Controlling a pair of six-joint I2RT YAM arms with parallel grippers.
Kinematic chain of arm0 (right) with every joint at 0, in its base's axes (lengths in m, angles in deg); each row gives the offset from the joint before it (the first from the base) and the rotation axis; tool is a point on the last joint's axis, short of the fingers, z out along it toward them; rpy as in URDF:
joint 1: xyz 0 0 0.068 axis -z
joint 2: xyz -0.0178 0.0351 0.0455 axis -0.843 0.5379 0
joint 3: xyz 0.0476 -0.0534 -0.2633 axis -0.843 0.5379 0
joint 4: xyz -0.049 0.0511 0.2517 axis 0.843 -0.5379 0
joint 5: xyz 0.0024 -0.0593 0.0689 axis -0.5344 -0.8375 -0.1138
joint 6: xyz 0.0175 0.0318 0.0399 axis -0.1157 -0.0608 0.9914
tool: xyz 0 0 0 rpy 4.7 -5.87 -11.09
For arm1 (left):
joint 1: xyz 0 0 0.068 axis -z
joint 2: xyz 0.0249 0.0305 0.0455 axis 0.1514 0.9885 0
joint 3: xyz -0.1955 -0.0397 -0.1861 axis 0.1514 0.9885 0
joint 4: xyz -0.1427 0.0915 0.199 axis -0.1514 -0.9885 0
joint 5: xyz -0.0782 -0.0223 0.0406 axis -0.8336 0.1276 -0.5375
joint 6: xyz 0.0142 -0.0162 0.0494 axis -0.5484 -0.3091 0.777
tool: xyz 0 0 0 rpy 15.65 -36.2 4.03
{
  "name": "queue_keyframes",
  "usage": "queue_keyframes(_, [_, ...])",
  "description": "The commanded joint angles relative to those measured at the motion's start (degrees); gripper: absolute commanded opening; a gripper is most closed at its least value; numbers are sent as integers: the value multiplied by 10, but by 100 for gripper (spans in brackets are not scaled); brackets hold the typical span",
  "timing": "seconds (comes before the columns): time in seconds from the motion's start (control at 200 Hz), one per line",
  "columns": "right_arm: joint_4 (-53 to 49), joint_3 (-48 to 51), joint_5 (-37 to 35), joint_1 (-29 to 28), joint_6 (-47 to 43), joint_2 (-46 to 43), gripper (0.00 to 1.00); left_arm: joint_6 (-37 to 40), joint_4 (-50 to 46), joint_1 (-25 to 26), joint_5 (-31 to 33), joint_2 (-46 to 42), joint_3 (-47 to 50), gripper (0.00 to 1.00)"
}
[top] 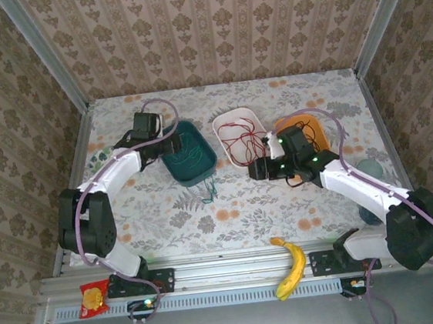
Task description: Untangle the cables
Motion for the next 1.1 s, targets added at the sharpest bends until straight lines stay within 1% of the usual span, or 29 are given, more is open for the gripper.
queue_keyframes(0.0, [-32, -36, -2, -37, -50, 17, 55, 15, 41, 12, -13, -46, 11, 94])
queue_keyframes(0.06, [-41, -51, -4, -56, -63, 31, 55, 16, 50, 25, 2, -73, 32, 96])
queue_keyframes(0.15, [-52, -77, -5, -90, -87, 57, 55, 1, 48, 45, 52, -116, 72, 97])
queue_keyframes(0.16, [-54, -81, -6, -94, -90, 70, 55, -3, 48, 46, 60, -122, 77, 97])
queue_keyframes(0.315, [-86, -146, -6, -145, -123, 159, 55, -103, 34, 54, 152, -223, 179, 97])
queue_keyframes(0.39, [-85, -173, -19, -156, -121, 205, 53, -138, 17, 58, 173, -274, 223, 96])
queue_keyframes(0.525, [-76, -218, -39, -157, -108, 280, 48, -163, 15, 79, 171, -367, 300, 96])
queue_keyframes(0.545, [-73, -224, -39, -156, -106, 290, 48, -165, 16, 96, 170, -380, 309, 96])
queue_keyframes(0.635, [-58, -243, -45, -156, -99, 326, 45, -174, 10, 123, 172, -420, 346, 96])
queue_keyframes(0.78, [-38, -264, -52, -151, -93, 368, 41, -187, 10, 172, 178, -456, 378, 95])
queue_keyframes(0.905, [-29, -274, -55, -146, -89, 393, 37, -185, 18, 208, 178, -451, 387, 95])
queue_keyframes(0.98, [-24, -274, -55, -144, -90, 403, 30, -178, 23, 224, 177, -439, 385, 95])
queue_keyframes(1.005, [-23, -273, -57, -144, -89, 405, 26, -175, 26, 229, 176, -433, 382, 95])
queue_keyframes(1.06, [-20, -269, -64, -143, -86, 404, 15, -163, 31, 239, 171, -421, 378, 95])
queue_keyframes(1.095, [-18, -263, -65, -142, -83, 398, 10, -156, 37, 246, 166, -414, 376, 95])
